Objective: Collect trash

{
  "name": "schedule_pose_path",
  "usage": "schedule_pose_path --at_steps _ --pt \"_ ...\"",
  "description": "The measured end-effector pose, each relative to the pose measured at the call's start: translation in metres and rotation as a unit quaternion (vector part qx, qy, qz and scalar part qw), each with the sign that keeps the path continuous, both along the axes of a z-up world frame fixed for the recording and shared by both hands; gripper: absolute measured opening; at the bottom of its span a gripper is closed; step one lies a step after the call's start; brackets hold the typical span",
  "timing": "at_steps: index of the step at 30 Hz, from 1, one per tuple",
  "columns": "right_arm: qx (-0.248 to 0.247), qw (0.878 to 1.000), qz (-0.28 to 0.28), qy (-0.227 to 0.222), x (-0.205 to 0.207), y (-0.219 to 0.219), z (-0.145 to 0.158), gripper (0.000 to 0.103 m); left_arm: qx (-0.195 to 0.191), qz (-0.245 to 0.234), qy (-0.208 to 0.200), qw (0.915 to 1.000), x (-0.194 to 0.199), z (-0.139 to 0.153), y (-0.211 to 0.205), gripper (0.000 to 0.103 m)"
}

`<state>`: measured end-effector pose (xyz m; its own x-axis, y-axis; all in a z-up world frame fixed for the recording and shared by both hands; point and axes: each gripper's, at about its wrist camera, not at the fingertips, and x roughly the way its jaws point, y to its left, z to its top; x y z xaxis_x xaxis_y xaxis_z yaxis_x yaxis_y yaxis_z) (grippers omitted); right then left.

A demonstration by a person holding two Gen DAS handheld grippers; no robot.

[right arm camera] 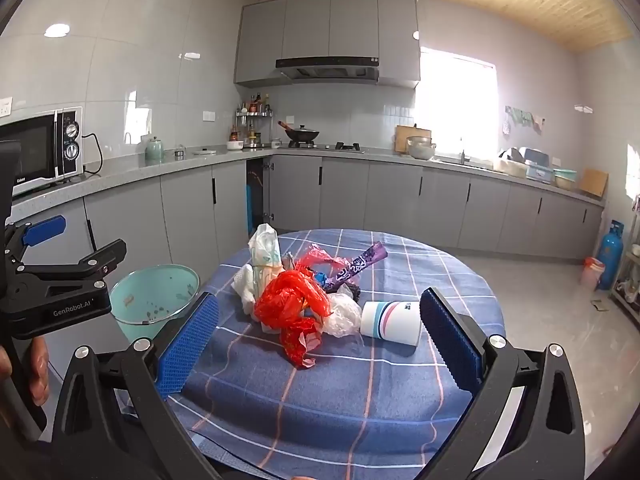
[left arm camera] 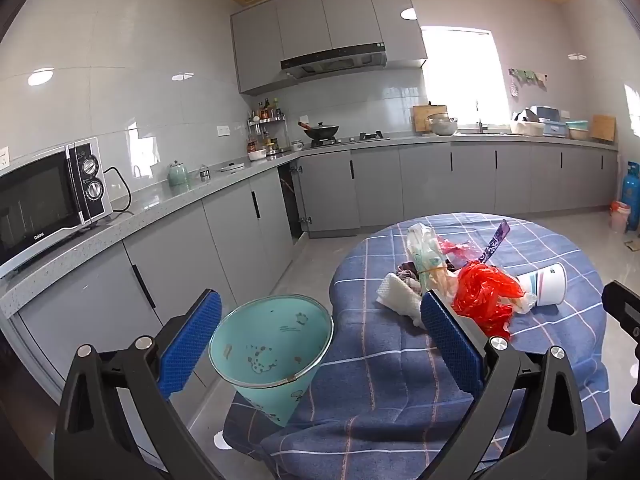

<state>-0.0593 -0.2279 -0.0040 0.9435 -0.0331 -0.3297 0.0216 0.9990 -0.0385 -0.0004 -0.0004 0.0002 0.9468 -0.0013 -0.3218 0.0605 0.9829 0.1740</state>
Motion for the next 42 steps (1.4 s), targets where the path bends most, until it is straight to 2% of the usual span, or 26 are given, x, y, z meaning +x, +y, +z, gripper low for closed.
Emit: schedule_pose_path --at_steps 42 --pt "-0.005 1.000 0.012 -0.011 -0.0046 0.0025 0.0039 0.099 -0.001 0.017 -0.016 0.9997 -0.0010 0.0076 0.0094 0.098"
